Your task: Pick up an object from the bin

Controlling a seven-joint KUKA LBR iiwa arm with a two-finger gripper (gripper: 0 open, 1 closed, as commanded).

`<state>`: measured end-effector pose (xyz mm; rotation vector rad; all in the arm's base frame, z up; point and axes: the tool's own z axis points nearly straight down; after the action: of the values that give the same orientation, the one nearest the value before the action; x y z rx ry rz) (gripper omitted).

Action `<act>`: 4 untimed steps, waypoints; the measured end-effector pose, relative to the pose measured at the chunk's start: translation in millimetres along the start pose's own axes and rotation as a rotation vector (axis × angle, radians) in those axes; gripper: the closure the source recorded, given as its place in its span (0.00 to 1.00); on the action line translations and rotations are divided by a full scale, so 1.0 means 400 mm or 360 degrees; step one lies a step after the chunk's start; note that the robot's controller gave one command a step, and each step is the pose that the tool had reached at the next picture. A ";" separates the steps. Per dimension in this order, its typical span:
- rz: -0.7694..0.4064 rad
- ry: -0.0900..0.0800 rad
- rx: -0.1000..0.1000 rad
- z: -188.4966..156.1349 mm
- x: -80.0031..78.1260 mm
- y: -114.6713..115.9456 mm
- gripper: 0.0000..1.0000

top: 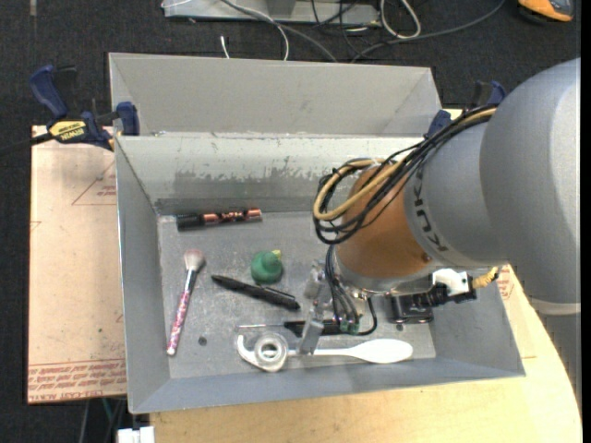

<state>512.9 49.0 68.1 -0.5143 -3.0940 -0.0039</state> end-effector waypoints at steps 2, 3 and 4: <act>0.0271 0.0012 0.0011 -0.074 0.016 0.075 0.00; 0.0053 -0.0017 -0.0004 -0.006 0.032 0.123 0.00; 0.0411 -0.0001 -0.0002 -0.011 0.036 0.113 1.00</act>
Offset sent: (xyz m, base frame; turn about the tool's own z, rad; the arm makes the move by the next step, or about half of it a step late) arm 0.0044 0.0296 0.0319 0.1737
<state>514.0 96.2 72.8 -0.9086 -3.0022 -0.0046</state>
